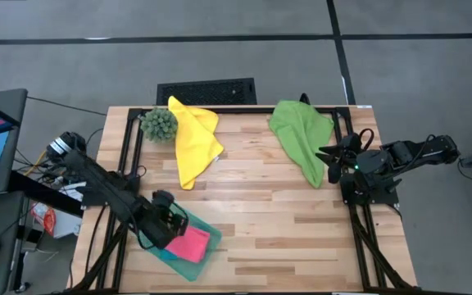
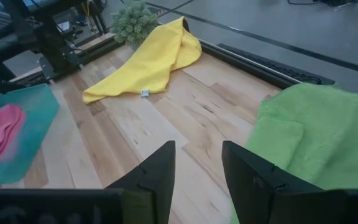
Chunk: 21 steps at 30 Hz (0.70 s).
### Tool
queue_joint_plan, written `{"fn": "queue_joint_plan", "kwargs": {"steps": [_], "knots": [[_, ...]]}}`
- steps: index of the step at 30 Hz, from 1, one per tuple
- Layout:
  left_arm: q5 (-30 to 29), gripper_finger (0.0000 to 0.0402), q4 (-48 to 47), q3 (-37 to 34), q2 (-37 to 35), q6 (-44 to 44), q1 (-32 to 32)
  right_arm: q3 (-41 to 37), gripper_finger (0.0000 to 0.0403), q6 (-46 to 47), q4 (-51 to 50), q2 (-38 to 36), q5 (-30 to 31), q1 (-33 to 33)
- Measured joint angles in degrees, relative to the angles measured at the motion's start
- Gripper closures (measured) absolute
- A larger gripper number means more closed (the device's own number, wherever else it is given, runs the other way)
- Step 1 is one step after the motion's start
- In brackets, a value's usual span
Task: Fold microfiber towels
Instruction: Put the folded pink microfiber towel into the bin, then fold the yellow microfiber towel
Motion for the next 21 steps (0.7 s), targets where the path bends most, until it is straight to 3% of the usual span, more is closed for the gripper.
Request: {"fn": "queue_joint_plan", "kwargs": {"steps": [4,7,14,21], "knots": [[-7.37,0.0152,0.19,0.01,-4.82,6.55,5.37,0.00,0.0246,-0.15,0.06,0.00,0.02,-0.01],[-9.26,0.0156,1.93,0.01,-6.49,15.32,12.00,0.00,0.0246,-0.18,0.08,0.00,0.02,0.00],[-6.13,0.0157,12.73,0.00,-6.68,38.40,27.79,0.00,0.0246,-0.18,1.16,-0.02,0.00,0.00],[-1.38,0.0158,14.67,0.00,-6.67,50.89,36.57,-0.02,0.0246,-0.23,4.15,0.01,0.02,-0.02]]}}
